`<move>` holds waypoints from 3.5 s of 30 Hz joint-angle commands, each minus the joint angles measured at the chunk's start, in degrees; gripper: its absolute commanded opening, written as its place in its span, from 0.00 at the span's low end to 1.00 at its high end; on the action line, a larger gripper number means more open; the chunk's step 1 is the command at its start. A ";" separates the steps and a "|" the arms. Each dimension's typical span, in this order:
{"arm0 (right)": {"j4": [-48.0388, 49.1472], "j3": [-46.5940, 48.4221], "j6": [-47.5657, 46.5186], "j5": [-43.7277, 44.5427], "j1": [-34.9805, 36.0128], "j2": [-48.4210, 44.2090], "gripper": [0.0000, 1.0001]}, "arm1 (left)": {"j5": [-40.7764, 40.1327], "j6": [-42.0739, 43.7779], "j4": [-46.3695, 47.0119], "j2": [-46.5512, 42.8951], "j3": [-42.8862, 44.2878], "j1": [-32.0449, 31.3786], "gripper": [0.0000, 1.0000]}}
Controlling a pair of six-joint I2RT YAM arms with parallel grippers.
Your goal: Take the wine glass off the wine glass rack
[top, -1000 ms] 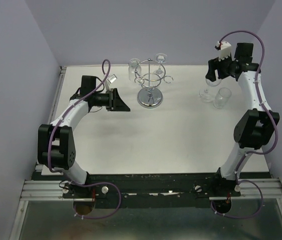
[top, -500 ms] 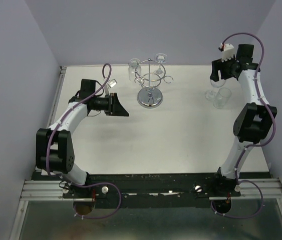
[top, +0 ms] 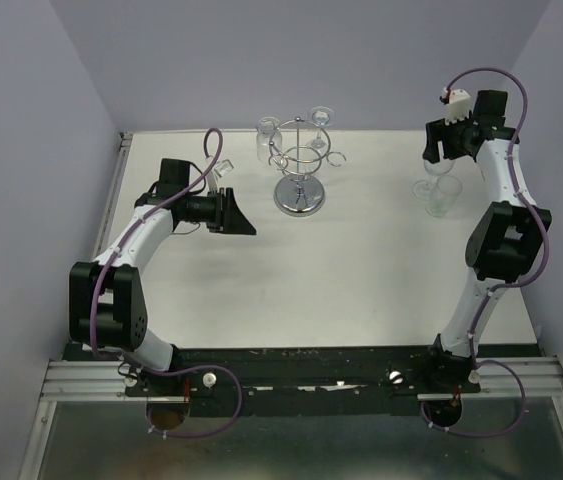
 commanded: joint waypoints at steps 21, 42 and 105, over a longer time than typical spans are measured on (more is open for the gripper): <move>4.97 1.06 7.85 6.07 -0.92 -4.61 1.00 | -1.20 -0.73 1.98 0.10 0.04 0.29 0.54; 11.20 -13.00 12.16 -31.72 1.44 -25.71 0.97 | -2.67 16.49 -5.06 3.62 23.58 0.73 0.99; 17.36 -14.67 -9.63 -8.09 27.99 -13.93 0.58 | -53.67 27.30 8.75 9.59 29.48 -13.34 0.99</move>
